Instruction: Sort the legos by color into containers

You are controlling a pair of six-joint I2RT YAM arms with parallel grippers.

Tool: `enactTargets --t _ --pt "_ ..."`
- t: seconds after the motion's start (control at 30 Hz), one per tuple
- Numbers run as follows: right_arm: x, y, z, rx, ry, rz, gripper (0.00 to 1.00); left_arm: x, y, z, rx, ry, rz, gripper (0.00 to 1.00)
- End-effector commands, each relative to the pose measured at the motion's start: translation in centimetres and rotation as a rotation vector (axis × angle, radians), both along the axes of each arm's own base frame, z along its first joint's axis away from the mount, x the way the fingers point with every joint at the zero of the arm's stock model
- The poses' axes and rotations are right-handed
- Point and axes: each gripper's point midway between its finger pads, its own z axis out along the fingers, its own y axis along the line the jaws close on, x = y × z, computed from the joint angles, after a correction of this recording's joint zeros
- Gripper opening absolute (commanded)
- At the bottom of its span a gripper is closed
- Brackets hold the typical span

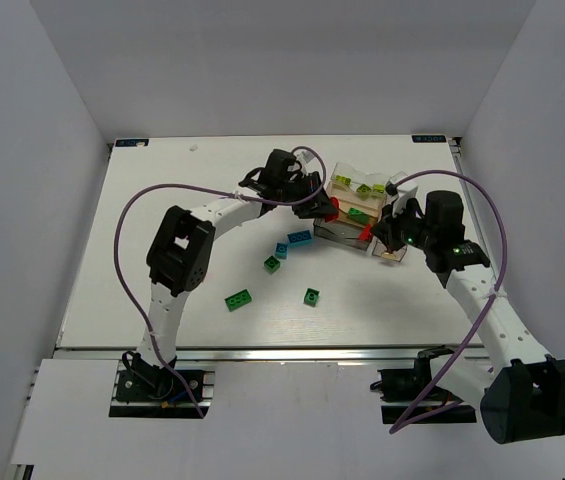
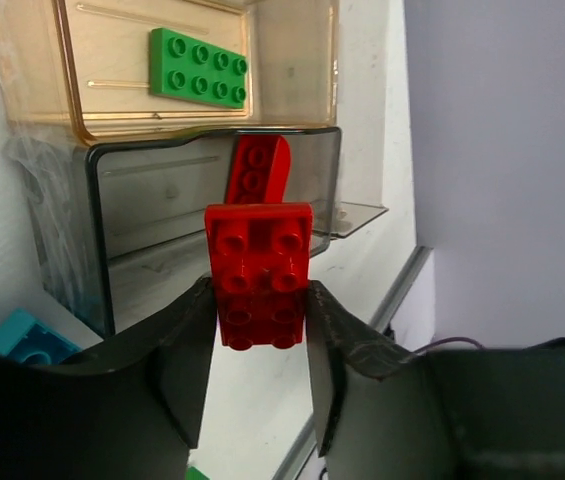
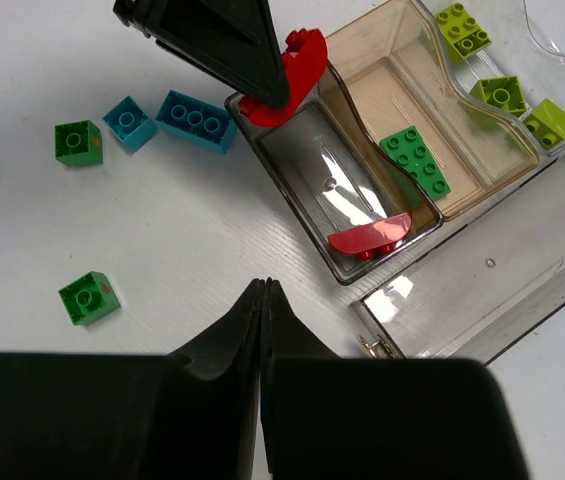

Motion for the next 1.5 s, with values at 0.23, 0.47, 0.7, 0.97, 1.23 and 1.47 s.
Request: enactTargets --t 0.23,0.47,0.7,0.97,1.23,1.47 --pt "-0.2 0.5 1.5 0.035 -0.046 0.042 0.06 1.7 -0.4 3.0 0.016 -0.088 0.022 0.64" --pt "-5.1 4.1 1.8 0.068 -0.067 0.441 0.39 1.7 1.3 6.0 -0.038 -0.143 0.055 0.15" --pt "-6.5 5.7 -0.1 0.016 -0.094 0.639 0.65 -1.5 11.5 6.0 0.182 -0.101 0.321 0.05" --pt "-4.3 7.1 -2.6 -0.081 -0.018 0.571 0.64 -10.3 25.6 3.2 0.444 0.217 0.901 0.98" --pt "-4.0 7.7 -3.4 -0.107 0.007 0.528 0.63 -15.0 33.0 0.4 0.666 0.416 1.243 0.91" --pt "-4.0 7.5 -3.4 -0.125 -0.008 0.515 0.63 -15.0 35.3 -3.3 0.818 0.512 1.318 0.83"
